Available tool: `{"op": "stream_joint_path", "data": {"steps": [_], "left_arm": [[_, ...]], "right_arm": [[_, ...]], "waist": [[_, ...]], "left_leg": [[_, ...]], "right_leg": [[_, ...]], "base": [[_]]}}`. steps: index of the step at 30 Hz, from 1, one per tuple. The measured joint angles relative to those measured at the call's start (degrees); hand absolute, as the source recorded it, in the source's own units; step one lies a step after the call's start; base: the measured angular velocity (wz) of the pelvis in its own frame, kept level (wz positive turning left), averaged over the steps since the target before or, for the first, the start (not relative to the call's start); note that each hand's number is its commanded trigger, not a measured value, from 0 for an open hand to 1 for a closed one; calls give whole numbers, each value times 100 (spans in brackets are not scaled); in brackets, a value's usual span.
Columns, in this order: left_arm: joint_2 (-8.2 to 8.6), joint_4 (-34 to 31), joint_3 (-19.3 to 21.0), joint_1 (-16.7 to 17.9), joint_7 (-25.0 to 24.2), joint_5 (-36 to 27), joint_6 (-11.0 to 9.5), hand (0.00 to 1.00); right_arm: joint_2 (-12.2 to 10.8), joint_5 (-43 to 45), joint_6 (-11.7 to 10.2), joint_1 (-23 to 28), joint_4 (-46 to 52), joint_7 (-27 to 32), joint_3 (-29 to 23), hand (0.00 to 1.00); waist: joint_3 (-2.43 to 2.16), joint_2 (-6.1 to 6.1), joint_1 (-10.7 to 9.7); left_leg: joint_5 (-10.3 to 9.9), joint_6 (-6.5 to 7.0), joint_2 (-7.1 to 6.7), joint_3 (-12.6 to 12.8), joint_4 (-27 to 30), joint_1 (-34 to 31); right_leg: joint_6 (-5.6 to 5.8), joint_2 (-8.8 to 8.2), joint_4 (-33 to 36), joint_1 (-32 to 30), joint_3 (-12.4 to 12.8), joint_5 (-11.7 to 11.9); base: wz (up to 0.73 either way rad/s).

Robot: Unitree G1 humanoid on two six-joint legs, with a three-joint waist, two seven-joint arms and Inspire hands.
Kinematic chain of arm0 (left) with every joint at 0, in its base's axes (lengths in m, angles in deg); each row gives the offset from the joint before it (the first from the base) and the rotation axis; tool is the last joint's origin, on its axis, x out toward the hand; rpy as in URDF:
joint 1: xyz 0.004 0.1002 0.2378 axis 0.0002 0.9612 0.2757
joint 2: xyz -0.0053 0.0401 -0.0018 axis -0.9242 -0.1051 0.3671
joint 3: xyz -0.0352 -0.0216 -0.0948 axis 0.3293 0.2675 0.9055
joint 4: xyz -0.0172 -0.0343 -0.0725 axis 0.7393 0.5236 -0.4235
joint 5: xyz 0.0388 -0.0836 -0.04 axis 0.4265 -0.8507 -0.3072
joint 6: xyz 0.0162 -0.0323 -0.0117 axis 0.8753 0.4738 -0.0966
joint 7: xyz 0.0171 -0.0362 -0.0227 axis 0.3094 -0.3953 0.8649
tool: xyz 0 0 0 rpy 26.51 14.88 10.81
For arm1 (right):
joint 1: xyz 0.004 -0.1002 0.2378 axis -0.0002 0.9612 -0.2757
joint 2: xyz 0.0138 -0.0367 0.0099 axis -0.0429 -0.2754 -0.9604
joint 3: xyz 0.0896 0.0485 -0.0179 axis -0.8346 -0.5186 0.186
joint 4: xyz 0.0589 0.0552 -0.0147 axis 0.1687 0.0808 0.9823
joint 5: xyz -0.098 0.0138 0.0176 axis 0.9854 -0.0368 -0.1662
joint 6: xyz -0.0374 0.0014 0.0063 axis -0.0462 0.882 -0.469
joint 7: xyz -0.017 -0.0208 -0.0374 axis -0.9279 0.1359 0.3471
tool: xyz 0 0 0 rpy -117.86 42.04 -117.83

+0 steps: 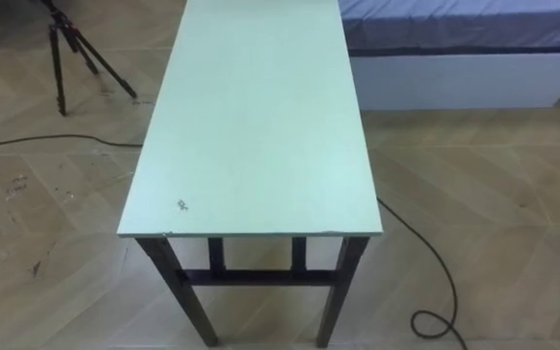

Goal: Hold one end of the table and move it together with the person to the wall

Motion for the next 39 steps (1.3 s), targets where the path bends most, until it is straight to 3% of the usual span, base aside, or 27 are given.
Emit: {"op": "stream_joint_path", "data": {"steps": [9, 14, 19, 21, 25, 28, 35, 39], "left_arm": [[-65, 5, 72, 36, -720, -1025, 230, 0], [-274, -164, 78, 41, -1464, -1600, 501, 0], [-407, -435, 2, 129, -2052, -2380, 522, 0], [-441, -678, -115, 226, -2262, -2724, 560, 0], [-482, -1665, -389, 699, -2638, -3465, 706, 0], [-509, -2224, -657, 980, -2844, -4174, 737, 0], [-521, -2968, -1575, 994, -2887, -5608, 861, 0], [-592, -3447, -1871, 955, -2878, -5844, 915, 0]], "right_arm": [[42, 35, 184, -60, 9, -462, -10, 0], [276, 109, 358, -8, 343, -825, -14, 0], [386, 136, 376, 210, 885, -1107, -14, 0], [376, 72, 400, 388, 1148, -1215, -5, 0], [389, -111, 510, 801, 1952, -1470, -9, 0], [396, -510, 554, 1016, 2362, -1520, 3, 0], [489, -1714, 668, 1452, 3390, -1558, 432, 0], [491, -2270, 686, 1498, 3972, -1593, 870, 0]], "waist": [[13, 10, 14], [0, 40, 19], [-12, 77, 7], [-2, 93, 31], [-31, 169, 8], [-8, 127, -6], [20, 114, -2], [40, 132, -22]], "left_leg": [[0, 1, -2, -1, 33, -33], [0, 1, -4, -3, 133, -161], [-1, 0, -14, -3, 196, -243], [-3, 2, -8, 15, 209, -255], [-4, 2, 8, 2, 196, -332], [-4, 2, 22, -13, 187, -297], [-7, 7, 28, 123, 213, -296], [-6, 7, 43, 132, 215, -298]], "right_leg": [[6, -7, 3, -11, -3, -4], [9, -26, 26, -95, -7, -3], [12, -52, 15, -96, -129, -2], [12, -52, 17, -108, -130, -2], [14, -59, 32, -190, -120, -3], [17, -60, 34, -144, -111, -5], [31, -60, 53, -189, -45, -20], [26, -51, 114, -212, 15, -23]], "base": [[2], [2], [8], [4], [0], [2], [1], [-7]]}}
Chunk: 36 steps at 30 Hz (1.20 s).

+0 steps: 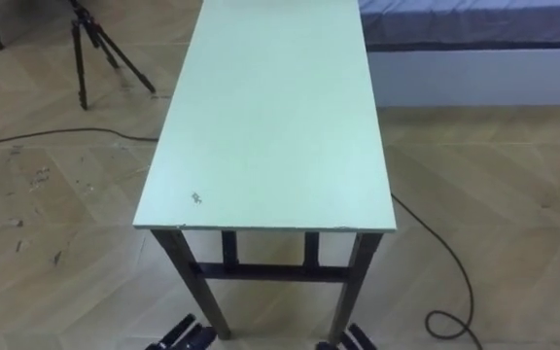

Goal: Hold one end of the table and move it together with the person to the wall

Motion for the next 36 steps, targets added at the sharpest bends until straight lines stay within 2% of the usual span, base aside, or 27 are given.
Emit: {"op": "stream_joint_path", "data": {"steps": [5, 10, 14, 19, 25, 31, 36], "left_arm": [[3, -751, -418, -81, 66, -502, 88, 0], [4, -803, -612, -335, 65, -593, 93, 0], [0, -803, -581, -540, 66, -605, 138, 0], [-97, -804, -565, -750, 238, -609, 218, 0], [-154, -757, -545, -959, 658, -613, 320, 0], [-130, -355, -314, -1515, 1109, -797, 433, 0], [-92, -334, -115, -1795, 1481, -1070, 507, 0]], "right_arm": [[20, -627, 110, -16, 782, -2, 614, 0], [52, -748, 104, -249, 1023, -15, 824, 0], [53, -801, 115, -486, 1046, -20, 868, 0], [91, -1191, 191, -748, 1033, 29, 872, 0], [256, -1206, 240, -1090, 1035, 350, 868, 0], [259, -1239, 253, -1641, 1015, 859, 880, 0], [263, -1254, 368, -1783, 1036, 1184, 875, 0]], "waist": [[-5, 60, -22], [0, 58, -56], [33, 44, -78], [39, 83, -119], [4, 142, -125], [67, 109, -96], [62, 103, -32]], "left_leg": [[1, 1, -49, -6, -2, 4], [1, 1, -47, -2, -4, 53], [-1, 3, -6, 6, -37, 89], [-18, 32, -9, -9, -47, 96], [-21, 38, -44, -23, -3, 130], [-12, 52, -41, 6, 0, 185], [-12, 52, -55, 12, -6, 187]], "right_leg": [[1, 1, 1, 11, 33, 0], [1, 9, 16, 17, 137, 0], [2, 8, 49, 26, 150, 3], [3, 6, 95, 24, 155, 2], [-2, 5, 116, 49, 150, 5], [-4, 7, 98, 106, 154, 5], [-2, -1, 87, 110, 169, 4]], "base": [[0], [-3], [0], [0], [0], [0], [-1]]}}
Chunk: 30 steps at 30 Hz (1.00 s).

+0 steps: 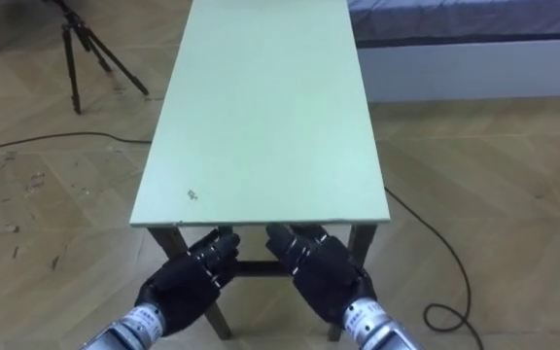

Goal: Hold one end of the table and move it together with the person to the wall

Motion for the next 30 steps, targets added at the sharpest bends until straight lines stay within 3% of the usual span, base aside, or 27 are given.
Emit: {"op": "stream_joint_path", "data": {"steps": [4, 9, 18, 23, 30], "left_arm": [[7, 3, 349, -137, 257, -102, 35, 0], [14, 10, 402, -217, 457, -278, 106, 0], [57, 10, 598, -444, 728, -318, 264, 0], [165, -11, 797, -523, 982, -998, 306, 0], [232, -107, 973, -526, 1290, -1386, 307, 0]], "right_arm": [[75, -247, 70, -99, -1, 205, -42, 0], [121, -474, 214, -97, -18, 323, -93, 0], [-32, -593, 293, -273, -81, 701, -553, 0], [-181, -1007, 279, -391, -142, 913, -666, 0], [-361, -1320, 229, -420, -197, 999, -813, 0]], "waist": [[-6, 8, 44], [-6, 10, 43], [-4, 18, -1], [-4, 18, -1], [-9, 8, -59]], "left_leg": [[1, -1, 10, -22, -42, 42], [1, -1, 19, -28, -135, 227], [1, -1, 49, -32, 12, 5], [1, 0, 67, -32, 107, -99], [1, 0, 77, -12, 122, -128]], "right_leg": [[2, 8, 8, 14, 2, 1], [4, 13, 0, 147, 56, 3], [0, 2, 95, -62, 131, 19], [-33, 13, 116, -149, 136, 39], [-47, 26, 113, -180, 154, 48]], "base": [[0], [-4], [-1], [-2], [0]]}}
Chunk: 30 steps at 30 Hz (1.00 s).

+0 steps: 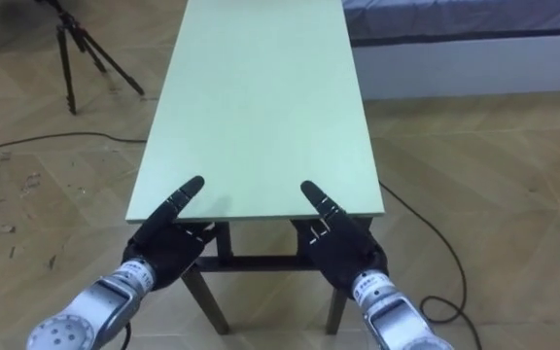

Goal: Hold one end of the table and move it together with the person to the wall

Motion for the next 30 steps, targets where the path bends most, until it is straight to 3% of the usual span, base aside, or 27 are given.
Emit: {"op": "stream_joint_path", "data": {"steps": [2, 7, 8, 9, 10, 11, 12, 13, 14, 18, 20, 25, 30], "left_arm": [[5, -19, 10, 0, 66, -18, -1, 0], [15, -42, 29, 0, 156, -19, -1, 0], [17, -42, 31, 0, 160, -19, -1, 22], [17, -42, 33, 0, 163, -19, -1, 53], [17, -43, 44, 0, 167, -18, -1, 76], [21, -44, 47, 0, 176, -18, -1, 91], [25, -44, 47, 0, 186, -16, -1, 100], [30, -44, 47, 0, 209, -15, -1, 100], [39, -44, 48, 0, 239, -16, -1, 100], [118, -57, 93, 0, 327, -13, -9, 100], [234, -155, 92, 0, 442, -11, -10, 100], [406, -207, 92, 11, 777, 2, -17, 100], [459, -277, 91, 10, 927, 115, -24, 100]], "right_arm": [[-159, -182, -51, -4, 1, 91, -77, 0], [-312, -597, -78, -19, 2, 227, -169, 0], [-334, -650, -80, -27, 2, 253, -187, 0], [-351, -656, -80, -30, 7, 268, -199, 0], [-386, -671, -91, -33, 19, 288, -217, 3], [-402, -673, -113, -37, 26, 291, -218, 24], [-402, -673, -114, -37, 31, 296, -219, 56], [-403, -673, -115, -39, 60, 337, -222, 88], [-403, -675, -115, -39, 69, 344, -226, 100], [-403, -742, -136, -40, 78, 402, -229, 100], [-402, -742, -293, -43, 74, 794, -226, 100], [-447, -826, -379, -22, 73, 1313, -226, 100], [-441, -829, -470, -71, 76, 1409, -189, 100]], "waist": [[0, 1, -24], [-2, 6, -60], [-2, 11, -65], [-4, 15, -66], [-10, 27, -69], [-15, 48, -74], [-17, 58, -76], [-20, 83, -84], [-19, 106, -90], [-20, 146, -78], [-13, 159, -6], [-11, 164, 153], [-5, 144, 188]], "left_leg": [[0, 0, 5, 6, 0, 4], [0, 0, 10, 15, 44, -15], [0, 0, 10, 17, 53, -21], [0, 0, 10, 19, 54, -26], [0, 0, 10, 22, 59, -46], [0, 0, 11, 23, 66, -63], [0, 0, 10, 24, 66, -64], [0, 0, 9, 29, 66, -64], [0, 0, 9, 30, 66, -63], [0, 0, 11, 26, 66, -52], [0, 0, 11, 25, 62, -58], [0, 0, 10, 19, -3, -49], [0, 0, 4, 36, -162, 65]], "right_leg": [[-4, 2, 3, 7, 2, 4], [0, -1, -5, 23, 4, 13], [0, -3, -5, 23, 4, 13], [0, -3, -6, 21, 4, 13], [0, -3, -7, 5, 4, 13], [2, -3, -8, -7, 4, 16], [3, -4, -8, -8, 4, 16], [3, -6, -8, -8, 4, 17], [4, -7, -9, -8, 5, 17], [1, -7, 3, -6, 3, 22], [1, -8, 2, -12, -8, 23], [3, -6, -6, -35, -8, 23], [7, 0, -5, -17, 21, 25]], "base": [[0], [0], [0], [0], [0], [0], [0], [0], [0], [0], [4], [0], [-4]]}}
